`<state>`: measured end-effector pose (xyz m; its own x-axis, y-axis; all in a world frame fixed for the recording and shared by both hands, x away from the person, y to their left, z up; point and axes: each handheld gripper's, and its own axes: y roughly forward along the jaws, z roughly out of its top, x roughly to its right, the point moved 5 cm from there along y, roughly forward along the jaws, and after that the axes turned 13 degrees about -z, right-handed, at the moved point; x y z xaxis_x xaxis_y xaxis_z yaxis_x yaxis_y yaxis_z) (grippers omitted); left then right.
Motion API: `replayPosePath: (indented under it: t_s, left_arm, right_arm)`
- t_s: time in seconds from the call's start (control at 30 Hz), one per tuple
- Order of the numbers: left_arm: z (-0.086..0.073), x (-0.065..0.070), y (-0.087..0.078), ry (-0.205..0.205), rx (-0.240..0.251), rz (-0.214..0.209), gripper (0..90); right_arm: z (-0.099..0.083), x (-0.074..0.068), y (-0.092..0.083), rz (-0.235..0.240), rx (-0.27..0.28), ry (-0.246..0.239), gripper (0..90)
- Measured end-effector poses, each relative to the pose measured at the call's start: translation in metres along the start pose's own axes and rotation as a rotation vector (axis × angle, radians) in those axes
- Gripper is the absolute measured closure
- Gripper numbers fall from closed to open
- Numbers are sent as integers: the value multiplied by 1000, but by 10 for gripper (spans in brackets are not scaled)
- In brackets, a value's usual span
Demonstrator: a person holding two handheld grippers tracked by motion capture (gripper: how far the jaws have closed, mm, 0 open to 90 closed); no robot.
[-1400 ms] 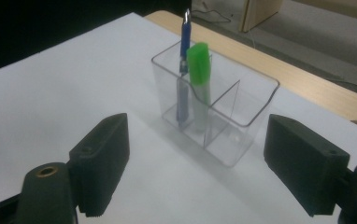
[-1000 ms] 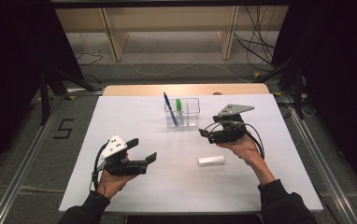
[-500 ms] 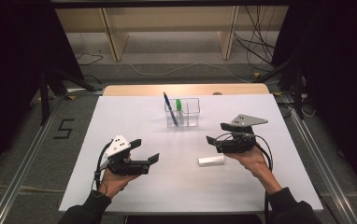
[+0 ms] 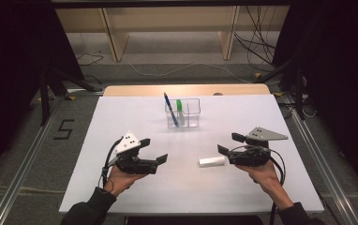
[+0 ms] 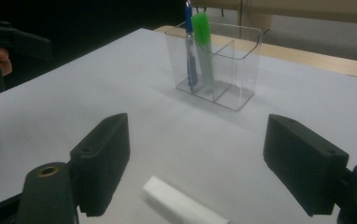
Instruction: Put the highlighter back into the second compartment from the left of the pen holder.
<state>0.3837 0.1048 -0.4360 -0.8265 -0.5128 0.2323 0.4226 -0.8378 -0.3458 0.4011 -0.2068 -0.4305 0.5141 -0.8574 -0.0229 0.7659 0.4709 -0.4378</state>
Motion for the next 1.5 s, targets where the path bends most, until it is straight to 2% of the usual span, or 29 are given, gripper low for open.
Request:
replayPosePath:
  t_s: [0.2, 0.3, 0.6, 0.77, 0.87, 1.3, 1.5]
  left_arm:
    - [5, 2, 10, 6, -42, -28, 112]
    - [8, 1, 13, 4, -49, -29, 113]
    - [12, 3, 26, 7, -110, -46, 116]
    - [16, 9, 33, 22, -134, -64, 117]
    - [16, 10, 38, 15, -146, -68, 118]
    - [20, 12, 56, 32, -236, -89, 119]
    - [22, 12, 64, 25, -259, -94, 120]
  right_arm:
    - [-8, 0, -8, 3, 5, 20, 234]
    - [-11, 0, -11, 11, 12, 31, 231]
    - [-18, 0, -17, 27, 35, 47, 223]
    - [-22, 1, -21, 19, 43, 56, 216]
    - [-24, 1, -23, 17, 40, 69, 214]
    - [-33, 3, -30, 1, 37, 71, 207]
    - [-34, 3, -32, -4, 39, 66, 206]
